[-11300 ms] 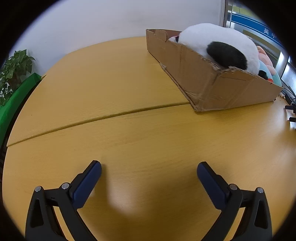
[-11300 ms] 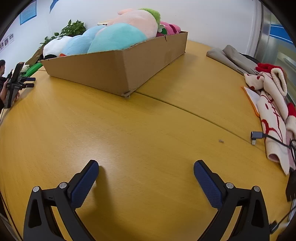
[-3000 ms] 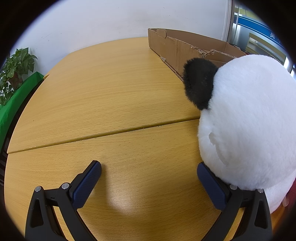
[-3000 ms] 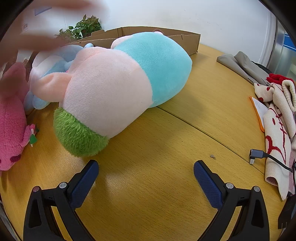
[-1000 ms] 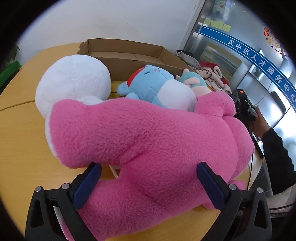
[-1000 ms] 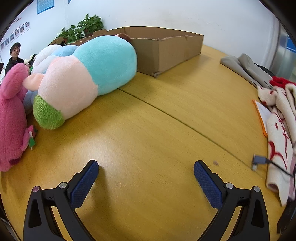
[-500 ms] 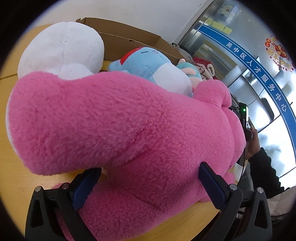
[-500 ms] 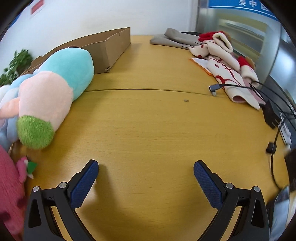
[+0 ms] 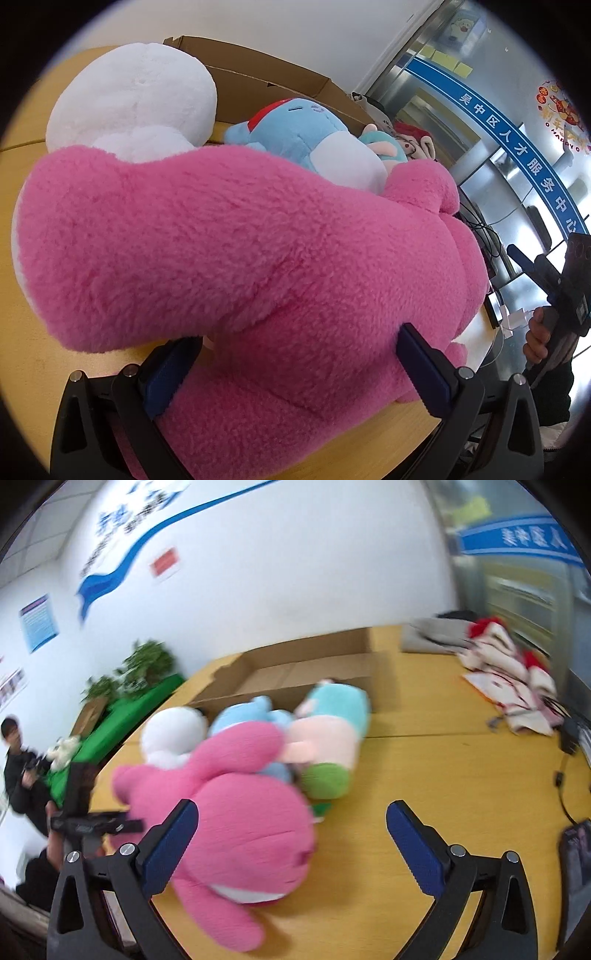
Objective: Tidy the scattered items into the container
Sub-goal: 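Lift the pink bear with both grippers and carry it toward the box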
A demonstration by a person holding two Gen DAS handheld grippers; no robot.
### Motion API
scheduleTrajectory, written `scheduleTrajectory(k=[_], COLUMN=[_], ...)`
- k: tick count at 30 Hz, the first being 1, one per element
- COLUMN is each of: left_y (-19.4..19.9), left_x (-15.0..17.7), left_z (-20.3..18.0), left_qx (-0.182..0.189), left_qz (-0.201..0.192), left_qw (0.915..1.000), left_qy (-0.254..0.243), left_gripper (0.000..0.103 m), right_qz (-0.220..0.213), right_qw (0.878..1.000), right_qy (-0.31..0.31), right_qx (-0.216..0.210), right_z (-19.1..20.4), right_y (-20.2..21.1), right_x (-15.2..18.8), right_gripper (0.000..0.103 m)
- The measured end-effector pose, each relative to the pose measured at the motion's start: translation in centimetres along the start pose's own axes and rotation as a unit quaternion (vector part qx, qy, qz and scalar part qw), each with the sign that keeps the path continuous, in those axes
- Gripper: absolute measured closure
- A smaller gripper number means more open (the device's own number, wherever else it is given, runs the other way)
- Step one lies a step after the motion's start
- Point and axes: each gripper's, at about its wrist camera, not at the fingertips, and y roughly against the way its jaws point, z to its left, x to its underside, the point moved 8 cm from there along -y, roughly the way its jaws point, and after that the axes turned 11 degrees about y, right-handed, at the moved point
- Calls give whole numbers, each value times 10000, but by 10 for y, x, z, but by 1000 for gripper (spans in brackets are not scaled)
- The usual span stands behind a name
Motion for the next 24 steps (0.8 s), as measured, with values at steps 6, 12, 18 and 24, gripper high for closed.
scheduleTrajectory(k=[6,12,18,24], left_y=[-4,6,21,66], left_x=[-4,-3,0,-25], left_z=[4,-9,-17,-51], left_qx=[-15,-48,-127,-9], left_qz=[-41,-108,-196,-703], left_qw=[9999,9999,9997,9971], left_qy=[105,-26,-1,-303], left_gripper=[0,33,45,47], right_qz=[971,451,99,-547], right_qw=[9857,9977,9991,9982], right_qy=[-1325,-511,-405,-38], right_qx=[-376,-2,29,235], right_z=[23,58,72,86], right_y=[-93,-65,-44,-1], right_x=[62,42,29,-22], right_gripper=[0,27,37,39])
